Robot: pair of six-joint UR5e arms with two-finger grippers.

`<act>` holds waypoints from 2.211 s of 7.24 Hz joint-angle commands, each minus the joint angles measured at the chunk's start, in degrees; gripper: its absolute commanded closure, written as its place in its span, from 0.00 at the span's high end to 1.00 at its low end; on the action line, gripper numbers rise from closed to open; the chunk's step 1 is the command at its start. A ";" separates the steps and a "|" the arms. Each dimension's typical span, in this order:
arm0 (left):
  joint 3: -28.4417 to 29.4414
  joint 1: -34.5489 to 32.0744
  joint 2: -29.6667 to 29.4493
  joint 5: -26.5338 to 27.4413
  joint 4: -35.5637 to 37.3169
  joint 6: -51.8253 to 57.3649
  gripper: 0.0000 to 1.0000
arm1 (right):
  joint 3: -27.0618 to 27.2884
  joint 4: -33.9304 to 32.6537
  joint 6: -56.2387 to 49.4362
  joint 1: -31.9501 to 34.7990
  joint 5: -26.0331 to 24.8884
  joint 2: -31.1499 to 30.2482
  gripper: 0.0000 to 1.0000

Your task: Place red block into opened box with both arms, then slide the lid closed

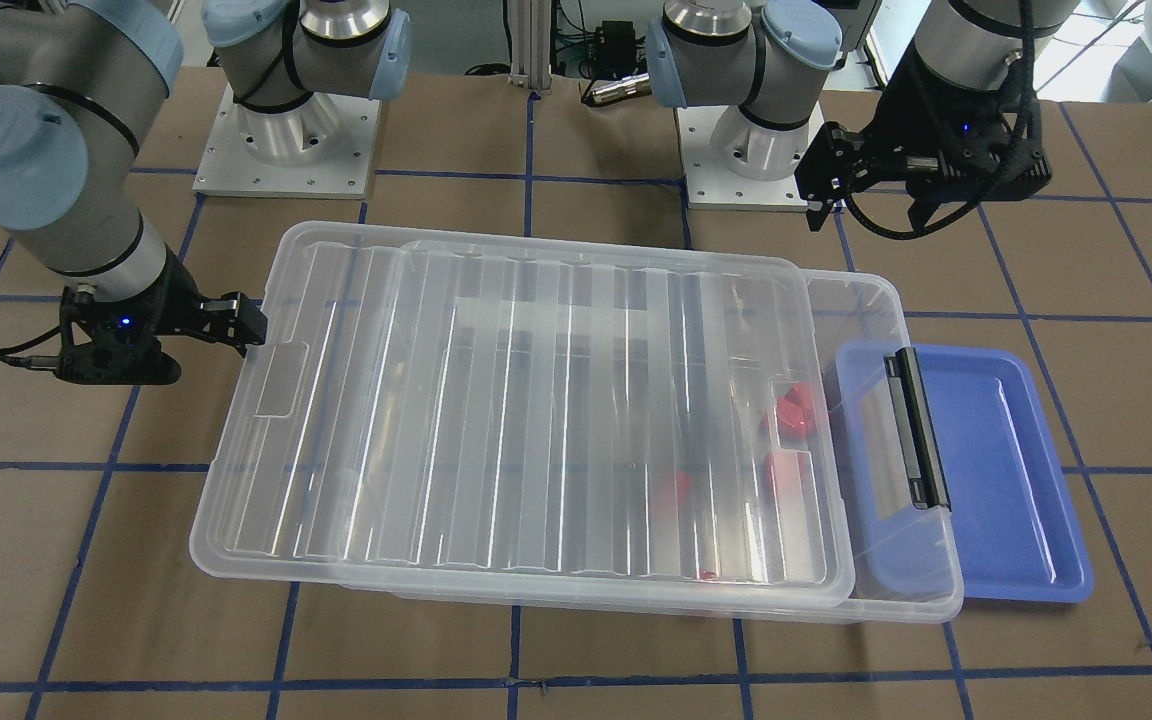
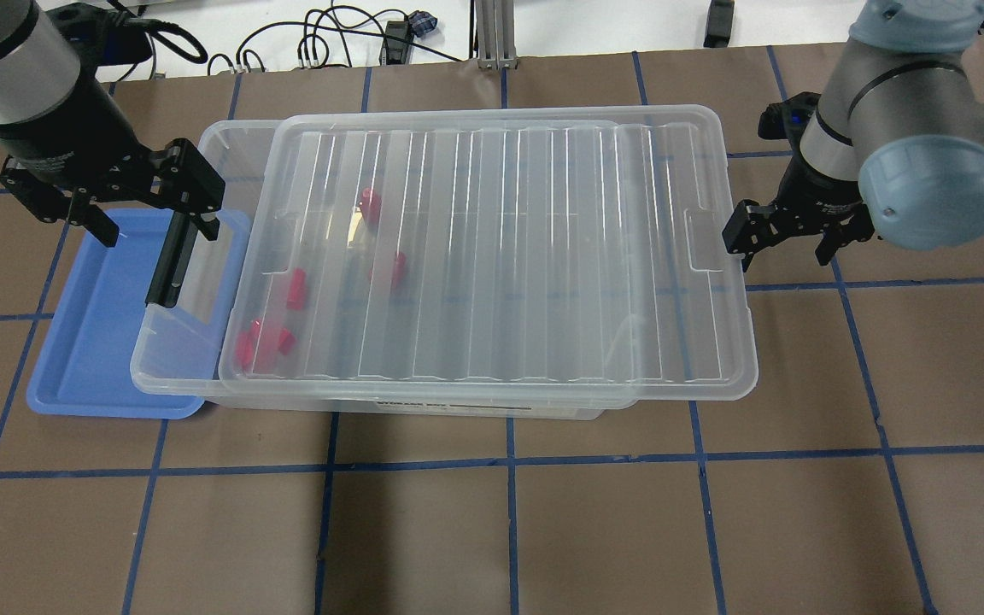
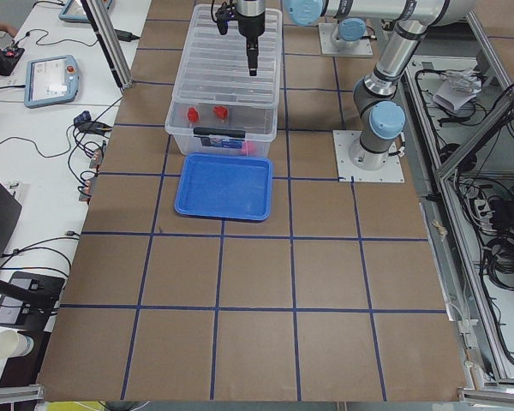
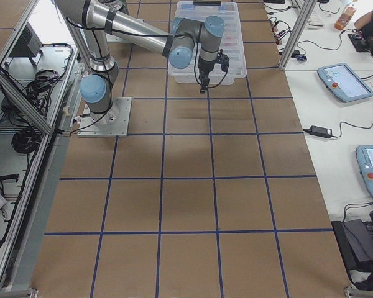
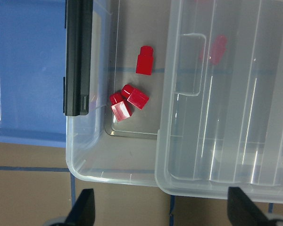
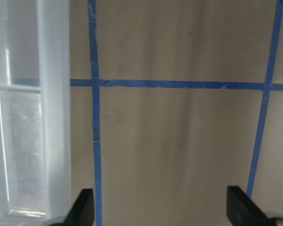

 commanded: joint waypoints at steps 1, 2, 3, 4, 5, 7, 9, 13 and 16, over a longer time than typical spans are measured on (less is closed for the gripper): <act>3.37 -3.05 -3.38 0.06 2.21 -1.03 1.00 | -0.34 -1.48 1.48 3.69 0.10 0.28 1.00; 6.35 -5.06 -5.57 0.06 2.12 -1.99 1.00 | -0.34 -1.49 1.48 5.01 0.09 0.54 1.00; 9.69 -5.08 -7.86 0.06 0.12 -2.00 1.00 | -0.34 -1.83 1.48 6.07 0.09 0.72 1.00; 11.55 -5.17 -9.36 0.06 -1.99 -2.00 1.00 | -0.43 -2.01 1.48 6.69 0.09 1.24 1.00; 10.44 -6.13 -8.77 0.15 -2.18 -2.70 1.00 | -0.60 -2.36 1.48 6.78 -0.08 1.51 1.00; 8.76 -6.14 -8.24 -1.17 -2.53 -3.41 1.00 | -2.09 -2.02 1.39 6.61 -0.52 1.60 1.00; 9.02 -6.14 -7.01 -1.08 -2.01 -3.32 1.00 | -7.43 2.35 4.88 6.96 -0.09 0.11 1.00; 8.50 -5.61 -5.95 -1.17 -0.78 -2.44 1.00 | -19.67 16.16 17.48 13.38 0.45 -0.34 1.00; 7.72 -5.52 -5.85 -1.08 1.94 -2.26 1.00 | -23.43 22.93 17.12 7.42 0.80 -1.91 1.00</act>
